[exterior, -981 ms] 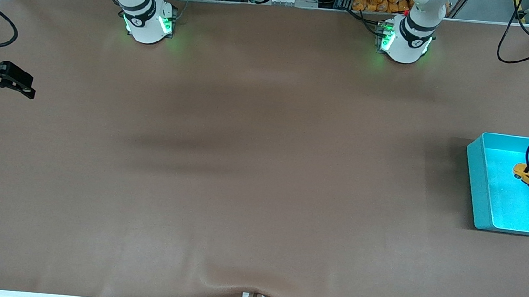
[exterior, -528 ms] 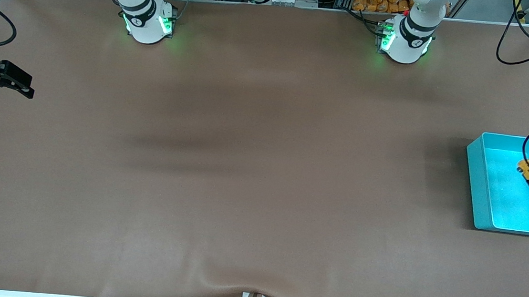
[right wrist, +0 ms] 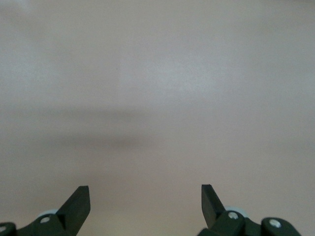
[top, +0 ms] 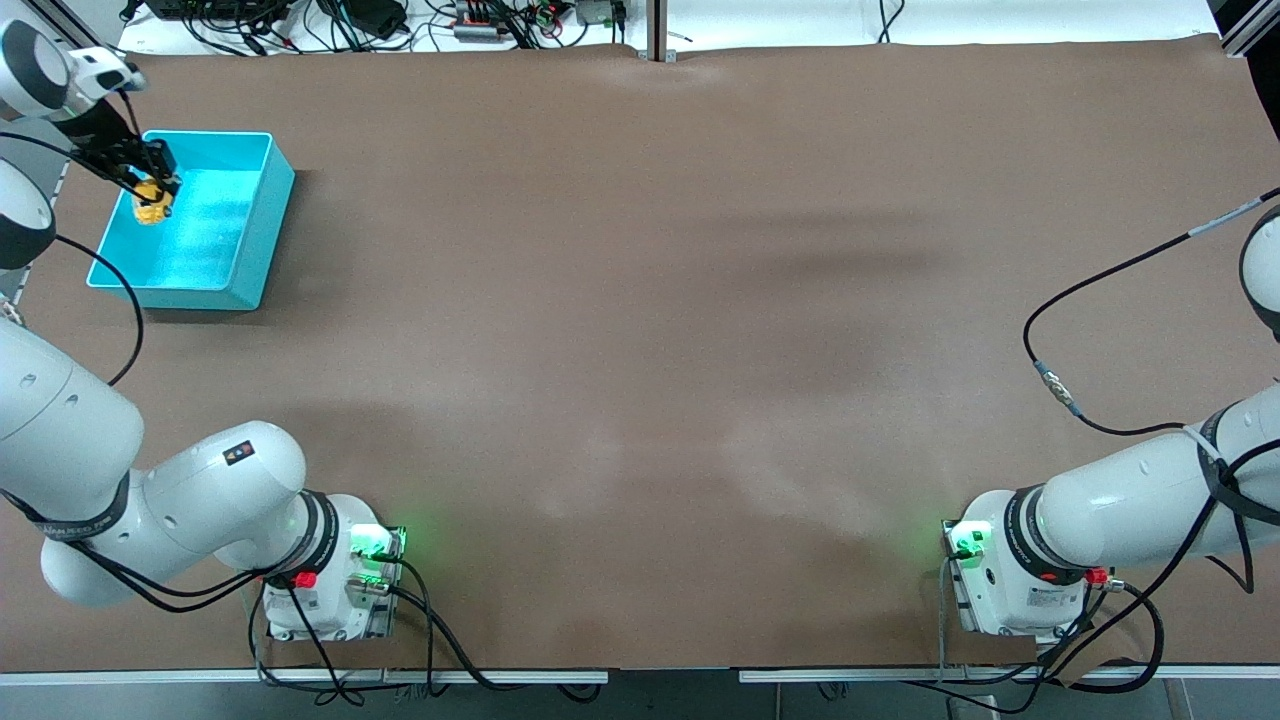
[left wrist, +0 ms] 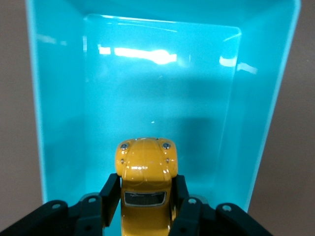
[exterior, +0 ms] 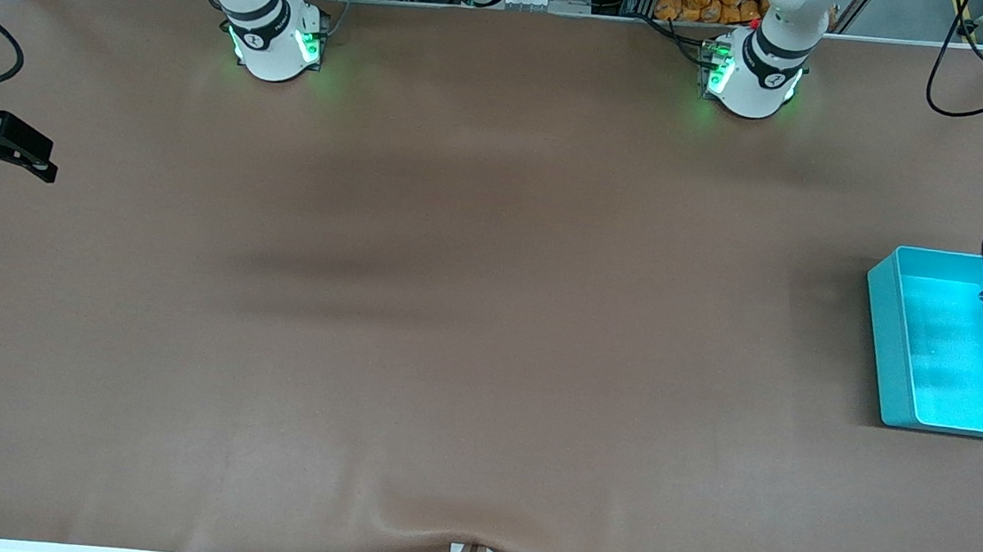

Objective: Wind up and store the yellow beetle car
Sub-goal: 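Lower the car into the box and open the left gripper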

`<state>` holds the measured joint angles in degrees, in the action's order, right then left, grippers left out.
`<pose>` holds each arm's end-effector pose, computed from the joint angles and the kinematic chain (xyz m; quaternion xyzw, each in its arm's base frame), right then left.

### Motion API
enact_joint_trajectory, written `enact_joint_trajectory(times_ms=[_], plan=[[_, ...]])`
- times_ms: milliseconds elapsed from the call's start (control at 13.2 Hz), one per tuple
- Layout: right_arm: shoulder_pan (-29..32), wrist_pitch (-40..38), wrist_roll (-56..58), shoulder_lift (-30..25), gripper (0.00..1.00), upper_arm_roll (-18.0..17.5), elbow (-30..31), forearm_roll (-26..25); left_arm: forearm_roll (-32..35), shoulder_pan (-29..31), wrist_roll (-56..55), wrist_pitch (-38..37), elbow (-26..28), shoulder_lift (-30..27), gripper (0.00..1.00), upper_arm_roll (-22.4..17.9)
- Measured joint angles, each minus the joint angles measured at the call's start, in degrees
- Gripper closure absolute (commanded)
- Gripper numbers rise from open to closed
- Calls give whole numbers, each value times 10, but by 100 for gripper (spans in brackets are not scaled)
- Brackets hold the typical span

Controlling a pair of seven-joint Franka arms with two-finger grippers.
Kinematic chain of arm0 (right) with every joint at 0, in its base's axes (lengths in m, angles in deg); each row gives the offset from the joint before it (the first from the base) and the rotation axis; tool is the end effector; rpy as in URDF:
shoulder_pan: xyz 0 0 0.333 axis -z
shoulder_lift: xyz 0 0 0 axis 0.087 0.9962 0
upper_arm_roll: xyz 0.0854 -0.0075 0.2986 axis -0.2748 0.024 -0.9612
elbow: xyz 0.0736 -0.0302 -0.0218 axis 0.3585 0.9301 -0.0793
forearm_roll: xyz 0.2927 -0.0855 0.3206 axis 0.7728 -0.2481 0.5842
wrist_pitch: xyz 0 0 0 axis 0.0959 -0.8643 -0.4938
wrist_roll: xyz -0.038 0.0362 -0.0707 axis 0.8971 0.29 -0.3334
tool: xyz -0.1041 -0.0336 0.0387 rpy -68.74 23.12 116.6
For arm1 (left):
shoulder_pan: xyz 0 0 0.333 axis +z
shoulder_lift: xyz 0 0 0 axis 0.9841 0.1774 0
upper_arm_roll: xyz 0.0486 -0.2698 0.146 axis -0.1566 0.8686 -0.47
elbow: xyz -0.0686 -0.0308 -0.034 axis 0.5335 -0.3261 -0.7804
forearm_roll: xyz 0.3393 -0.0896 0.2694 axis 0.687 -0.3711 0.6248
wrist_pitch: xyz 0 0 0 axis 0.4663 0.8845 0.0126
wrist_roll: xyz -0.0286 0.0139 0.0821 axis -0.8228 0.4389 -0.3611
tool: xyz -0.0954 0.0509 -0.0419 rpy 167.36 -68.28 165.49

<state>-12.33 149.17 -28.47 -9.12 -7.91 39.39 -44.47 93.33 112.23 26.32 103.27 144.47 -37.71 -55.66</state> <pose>0.6314 -0.0127 0.6353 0.9992 0.0332 -0.0060 0.0209 0.6117 0.3091 0.2795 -0.9991 -0.0084 0.0415 0.0053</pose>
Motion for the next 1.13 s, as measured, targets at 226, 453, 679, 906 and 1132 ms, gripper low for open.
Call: enact_joint_trajectory(times_ms=[226, 453, 679, 906, 1132], plan=[[1, 0, 0, -1, 0, 0, 0, 0, 0, -5, 29, 73, 22, 30, 100, 6], [4, 0, 0, -2, 0, 1, -1, 0, 21, -12, 41, 137, 24, 70, 100, 7], [4, 0, 0, -2, 0, 1, -1, 0, 38, -20, 18, 157, 24, 88, 100, 8], [4, 0, 0, -2, 0, 1, -3, 0, 42, -21, -30, 158, 25, 91, 100, 6], [4, 0, 0, -2, 0, 1, -3, 0, 83, -15, -51, 159, 27, 93, 100, 1]])
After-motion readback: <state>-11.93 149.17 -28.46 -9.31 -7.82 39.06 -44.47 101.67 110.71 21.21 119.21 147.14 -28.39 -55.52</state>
